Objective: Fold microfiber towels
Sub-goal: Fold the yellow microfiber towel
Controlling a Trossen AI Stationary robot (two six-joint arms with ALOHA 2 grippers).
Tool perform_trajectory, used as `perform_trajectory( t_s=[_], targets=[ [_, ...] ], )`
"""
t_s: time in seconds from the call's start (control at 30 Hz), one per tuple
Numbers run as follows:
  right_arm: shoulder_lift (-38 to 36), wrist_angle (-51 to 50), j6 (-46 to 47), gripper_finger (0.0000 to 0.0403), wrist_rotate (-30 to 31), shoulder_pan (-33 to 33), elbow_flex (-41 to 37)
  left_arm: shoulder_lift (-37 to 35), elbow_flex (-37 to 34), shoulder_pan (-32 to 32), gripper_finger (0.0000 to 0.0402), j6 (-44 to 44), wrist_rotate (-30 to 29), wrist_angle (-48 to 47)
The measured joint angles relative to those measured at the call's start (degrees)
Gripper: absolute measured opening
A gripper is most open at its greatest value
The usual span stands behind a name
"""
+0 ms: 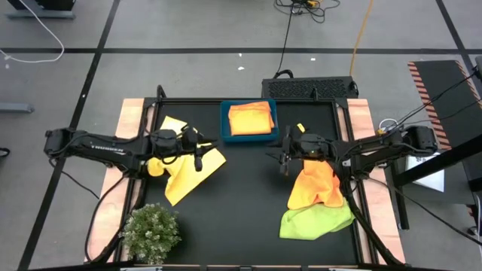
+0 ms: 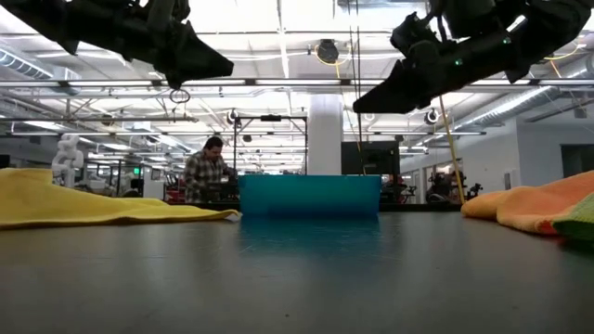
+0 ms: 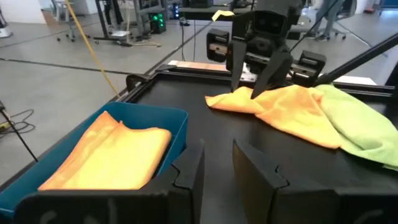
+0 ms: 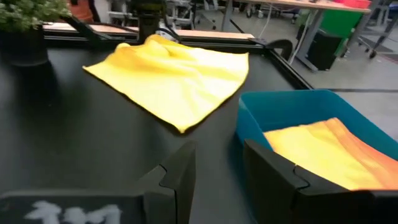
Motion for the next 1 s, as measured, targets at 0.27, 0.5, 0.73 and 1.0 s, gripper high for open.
perform_trajectory(
  t_s=[0.27, 0.5, 0.73, 1.0],
  targets=[
    [0.0, 1.72, -0.22, 0.0125, -0.02, 2.02, 0.0, -0.02, 0.16, -4.15, 0.0088, -3.73, -5.24, -3.21],
    [0.0, -4.46, -1.38, 0.0125, -0.04, 5.18, 2.71, 1.24, 5.57, -10.3, 0.0088, -15.04, -14.22, -26.47],
    [-0.02, -7.03, 0.4, 0.0125, 0.0, 8.19, 3.69, 6.61, 6.03, -16.13, 0.0088, -17.3, -14.96, -20.85],
    [-0.02, -8.78, 2.37, 0.0125, 0.07, 12.64, 3.69, 16.23, 12.57, -16.76, 0.0088, -20.99, -14.87, -31.66]
  ],
)
